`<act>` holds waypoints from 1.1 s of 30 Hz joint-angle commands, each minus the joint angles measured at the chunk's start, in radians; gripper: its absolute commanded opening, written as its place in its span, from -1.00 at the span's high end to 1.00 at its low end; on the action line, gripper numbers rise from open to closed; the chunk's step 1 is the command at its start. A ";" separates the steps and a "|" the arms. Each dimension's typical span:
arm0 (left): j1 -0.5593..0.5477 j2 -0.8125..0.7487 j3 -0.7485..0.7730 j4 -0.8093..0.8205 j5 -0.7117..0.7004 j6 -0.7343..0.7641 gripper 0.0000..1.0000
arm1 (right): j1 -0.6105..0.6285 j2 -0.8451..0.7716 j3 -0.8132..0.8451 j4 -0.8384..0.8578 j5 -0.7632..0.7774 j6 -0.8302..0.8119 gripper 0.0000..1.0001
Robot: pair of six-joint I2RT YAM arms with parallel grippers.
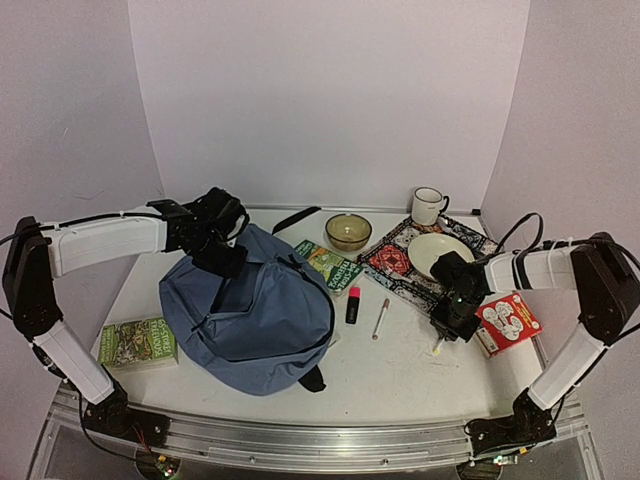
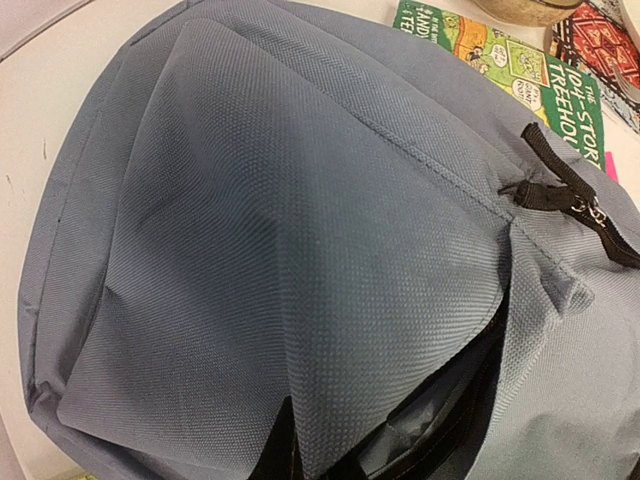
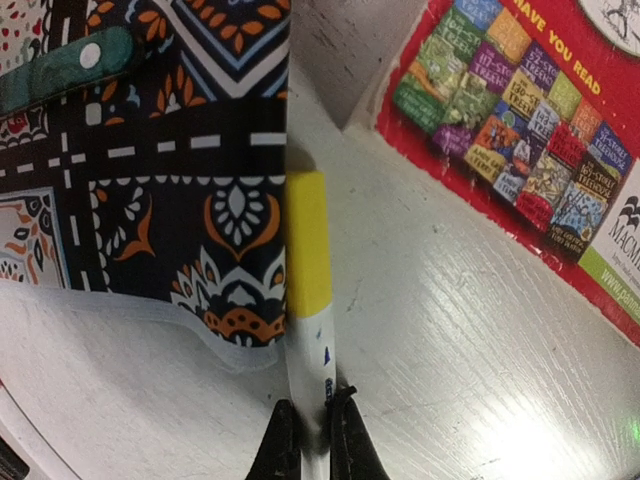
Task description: Pack the student bag
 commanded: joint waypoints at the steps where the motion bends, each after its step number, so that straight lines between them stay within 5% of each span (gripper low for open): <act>1: 0.018 -0.051 0.015 0.038 0.075 -0.004 1.00 | 0.086 -0.027 0.052 -0.073 -0.027 -0.033 1.00; 15: 0.021 -0.024 0.049 0.038 0.253 -0.035 1.00 | 0.427 0.029 0.486 -0.141 0.060 -0.144 1.00; 33: 0.018 0.032 0.222 0.003 0.402 -0.381 1.00 | 0.550 0.302 0.786 0.226 -0.317 -0.253 1.00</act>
